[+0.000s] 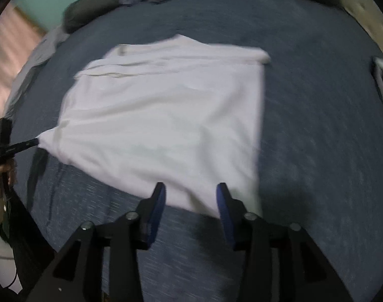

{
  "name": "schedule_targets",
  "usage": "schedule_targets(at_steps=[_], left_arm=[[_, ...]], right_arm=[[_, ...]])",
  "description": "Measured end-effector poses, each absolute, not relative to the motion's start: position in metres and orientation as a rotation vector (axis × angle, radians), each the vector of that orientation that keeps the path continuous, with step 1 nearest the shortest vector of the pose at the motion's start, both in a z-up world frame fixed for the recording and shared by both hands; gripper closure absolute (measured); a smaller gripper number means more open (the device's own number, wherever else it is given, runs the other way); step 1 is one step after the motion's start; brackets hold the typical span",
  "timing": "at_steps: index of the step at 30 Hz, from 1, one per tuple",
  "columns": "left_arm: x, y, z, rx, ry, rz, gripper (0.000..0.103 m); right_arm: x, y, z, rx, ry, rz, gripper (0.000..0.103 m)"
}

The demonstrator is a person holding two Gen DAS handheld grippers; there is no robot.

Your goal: Fold clothes

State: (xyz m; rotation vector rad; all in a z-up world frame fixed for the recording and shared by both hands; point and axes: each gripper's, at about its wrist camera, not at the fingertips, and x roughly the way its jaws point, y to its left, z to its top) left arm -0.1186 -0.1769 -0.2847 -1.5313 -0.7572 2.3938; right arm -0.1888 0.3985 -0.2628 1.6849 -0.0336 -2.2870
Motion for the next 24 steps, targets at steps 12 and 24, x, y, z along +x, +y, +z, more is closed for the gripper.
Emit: schedule_targets(at_steps=[12,24], left_arm=[[-0.12,-0.174,-0.285,-1.577,-0.681,2.457,0.101],[-0.107,-0.184,-0.309,-1.633,-0.731,2.423,0.101]], right_arm=[[-0.177,0.43,-0.302,1.737,-0.157,-2.29,0.098],[-0.174,0.45,-0.286,1.695,-0.088,-2.328,0.099]])
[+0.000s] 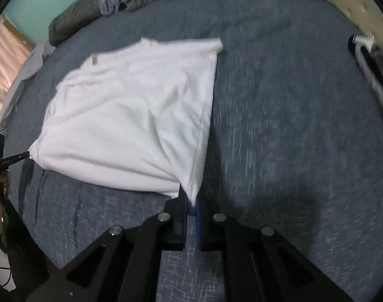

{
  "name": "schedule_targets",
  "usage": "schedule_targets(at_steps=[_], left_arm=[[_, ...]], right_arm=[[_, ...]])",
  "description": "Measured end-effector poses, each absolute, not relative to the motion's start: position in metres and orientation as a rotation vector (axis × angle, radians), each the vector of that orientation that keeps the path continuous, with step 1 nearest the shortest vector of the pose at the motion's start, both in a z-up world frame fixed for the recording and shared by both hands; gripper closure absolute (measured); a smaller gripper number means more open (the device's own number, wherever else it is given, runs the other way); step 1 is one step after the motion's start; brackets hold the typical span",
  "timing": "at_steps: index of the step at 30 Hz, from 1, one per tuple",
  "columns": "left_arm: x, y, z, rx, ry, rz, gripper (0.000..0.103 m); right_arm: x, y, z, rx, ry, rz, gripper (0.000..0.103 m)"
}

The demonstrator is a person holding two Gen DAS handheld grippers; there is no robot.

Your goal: Fold clothes

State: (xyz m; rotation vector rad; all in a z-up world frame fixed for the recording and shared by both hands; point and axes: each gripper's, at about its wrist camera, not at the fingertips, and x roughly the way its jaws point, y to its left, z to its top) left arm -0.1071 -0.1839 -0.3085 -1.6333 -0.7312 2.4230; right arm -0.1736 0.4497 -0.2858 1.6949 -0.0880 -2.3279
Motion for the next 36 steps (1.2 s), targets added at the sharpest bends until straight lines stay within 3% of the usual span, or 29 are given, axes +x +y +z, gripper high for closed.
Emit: schedule_targets(at_steps=[10,13,16,20,27,32,36], left_arm=[[-0.106,-0.189,-0.319,-1.673,-0.818,2.359,0.097],[-0.108,-0.186,-0.317,-1.695,-0.778,2.352,0.097],[-0.108,-0.192,-0.303,-1.701,-0.733,2.391,0.095],[-0.131,-0.209,-0.281,-1.628,-0.726,2.462,0.081],[-0.206,-0.196,-0.271,-1.54,-0.637,2.512,0.08],[-0.264,-0.179,-0.279,-1.546,-0.483,2.551,0.079],[-0.294,-0.186,-0.289,-1.548,-0.469,2.581,0.067]], right_arm=[[-0.176,0.449,-0.301,1.784,-0.162,-2.191,0.094],[-0.175,0.449,-0.297,1.816,-0.126,-2.189,0.068],[-0.172,0.461,-0.285,1.786,-0.15,-2.223,0.061],[-0.18,0.479,-0.262,1.671,-0.245,-2.31,0.059],[-0.243,0.461,-0.253,1.546,-0.309,-2.373,0.057],[-0.296,0.443,-0.269,1.525,-0.211,-2.414,0.056],[-0.322,0.439,-0.283,1.516,-0.146,-2.436,0.056]])
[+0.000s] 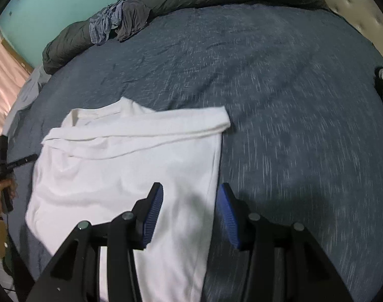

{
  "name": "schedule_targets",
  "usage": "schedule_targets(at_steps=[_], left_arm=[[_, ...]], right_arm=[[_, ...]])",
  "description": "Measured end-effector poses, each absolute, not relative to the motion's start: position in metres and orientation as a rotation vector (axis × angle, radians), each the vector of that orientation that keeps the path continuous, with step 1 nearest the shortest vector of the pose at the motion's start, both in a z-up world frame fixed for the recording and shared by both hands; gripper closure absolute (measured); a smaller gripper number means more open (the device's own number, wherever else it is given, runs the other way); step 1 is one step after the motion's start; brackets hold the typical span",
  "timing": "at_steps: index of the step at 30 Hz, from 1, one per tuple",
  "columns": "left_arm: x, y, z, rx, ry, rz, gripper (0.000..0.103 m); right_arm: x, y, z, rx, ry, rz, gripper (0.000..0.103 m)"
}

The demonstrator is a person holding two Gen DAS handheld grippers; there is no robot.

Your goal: Fold clothes

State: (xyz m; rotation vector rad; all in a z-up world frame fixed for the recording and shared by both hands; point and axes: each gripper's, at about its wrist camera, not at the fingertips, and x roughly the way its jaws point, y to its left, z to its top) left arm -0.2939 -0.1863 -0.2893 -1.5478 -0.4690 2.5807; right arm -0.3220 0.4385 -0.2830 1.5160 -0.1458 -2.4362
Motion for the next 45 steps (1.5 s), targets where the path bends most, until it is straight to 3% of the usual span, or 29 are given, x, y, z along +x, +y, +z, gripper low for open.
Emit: schedule_targets(at_steps=[8,20,32,45], left_arm=[[-0.324,-0.187,-0.3,-1.524,-0.322,2.625,0.067],[-0.358,-0.179,-0.292,-1.414,-0.299,2.638,0.067],[-0.374,-0.179,-0.292,-1.377,-0.293,2.635,0.067],[-0.35,-0.168,-0.3,-1.431,-0.127,2.614,0.066]], right_arm=[[-0.352,0.444,-0.305,1.52,-0.082,-2.47,0.056],[-0.377,0.426,-0.31,1.441,0.018,-2.499,0.056],[-0.389,0.445,-0.314,1.431,-0.118,-2.51,0.056],[-0.366,0.435,-0.321,1.45,0.122,-2.466,0.056]])
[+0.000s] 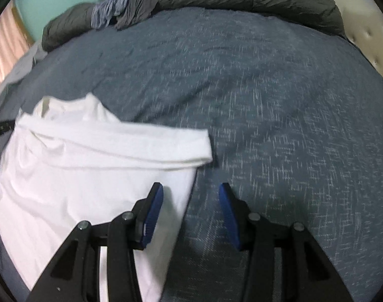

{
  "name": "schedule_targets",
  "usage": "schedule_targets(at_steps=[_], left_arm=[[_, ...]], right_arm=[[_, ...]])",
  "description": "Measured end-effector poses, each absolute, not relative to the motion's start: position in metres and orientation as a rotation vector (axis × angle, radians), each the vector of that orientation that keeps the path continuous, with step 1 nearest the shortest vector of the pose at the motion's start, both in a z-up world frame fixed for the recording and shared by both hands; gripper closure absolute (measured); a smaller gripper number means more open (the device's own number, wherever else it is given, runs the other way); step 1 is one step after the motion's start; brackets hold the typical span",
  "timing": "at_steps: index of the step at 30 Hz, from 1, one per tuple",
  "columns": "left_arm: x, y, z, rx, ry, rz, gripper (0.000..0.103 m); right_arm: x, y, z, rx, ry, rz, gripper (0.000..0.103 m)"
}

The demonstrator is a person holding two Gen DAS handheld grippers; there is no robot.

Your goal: Fold clothes

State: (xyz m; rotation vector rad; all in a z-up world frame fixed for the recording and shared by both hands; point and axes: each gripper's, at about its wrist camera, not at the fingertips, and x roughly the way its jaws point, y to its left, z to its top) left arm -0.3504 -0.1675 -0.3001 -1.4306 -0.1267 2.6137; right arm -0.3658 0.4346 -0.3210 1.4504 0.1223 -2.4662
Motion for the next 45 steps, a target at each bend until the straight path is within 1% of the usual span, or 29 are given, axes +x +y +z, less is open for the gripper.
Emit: schedule_targets(at_steps=[6,9,13,20,21,22,23,24,25,26,29,33,37,42,45], left_arm=[[-0.363,-0.168,-0.296,-1.411,-0.152,2.637,0.063],[-0.37,-0.165,-0.296,-1.411,-0.124,2.636,0.061],[-0.377,-0.167,-0.299,-1.412,-0.138,2.637,0.061],[-0.384,-0.165,-0.301,-1.4,-0.174,2.614,0.061],[-0.385,-0.165,-0.301,-1.4,-0.17,2.614,0.064],[-0.385,-0.164,-0.302,-1.4,-0.177,2.607,0.068],[-0.386,-0.164,-0.302,-1.401,-0.184,2.599,0.077],[-0.387,-0.163,-0.303,-1.401,-0.191,2.592,0.082],[-0.387,-0.163,-0.303,-1.399,-0.194,2.588,0.084],[-0.388,-0.163,-0.303,-1.397,-0.197,2.584,0.09],[-0.387,-0.163,-0.3,-1.379,-0.222,2.586,0.094],[-0.381,-0.178,-0.29,-1.344,-0.332,2.627,0.098],[-0.376,-0.188,-0.287,-1.346,-0.365,2.668,0.099],[-0.364,-0.194,-0.28,-1.312,-0.4,2.718,0.099],[-0.364,-0.196,-0.278,-1.308,-0.419,2.724,0.099]], right_arm=[[-0.369,0.429,-0.325,1.435,0.194,-2.483,0.056],[-0.375,0.429,-0.325,1.419,0.202,-2.507,0.056],[-0.384,0.426,-0.325,1.391,0.243,-2.531,0.056],[-0.4,0.42,-0.321,1.35,0.257,-2.547,0.056],[-0.402,0.419,-0.32,1.339,0.252,-2.546,0.056],[-0.403,0.419,-0.319,1.33,0.247,-2.544,0.059],[-0.405,0.418,-0.318,1.325,0.241,-2.537,0.067],[-0.406,0.417,-0.317,1.321,0.238,-2.531,0.072],[-0.407,0.415,-0.316,1.317,0.241,-2.525,0.081],[-0.408,0.413,-0.315,1.314,0.245,-2.519,0.089],[-0.411,0.41,-0.31,1.292,0.227,-2.521,0.097],[-0.412,0.418,-0.294,1.212,0.134,-2.588,0.099],[-0.409,0.427,-0.279,1.133,0.051,-2.648,0.1],[-0.406,0.439,-0.273,1.107,-0.005,-2.716,0.1],[-0.404,0.441,-0.272,1.093,0.003,-2.733,0.1]])
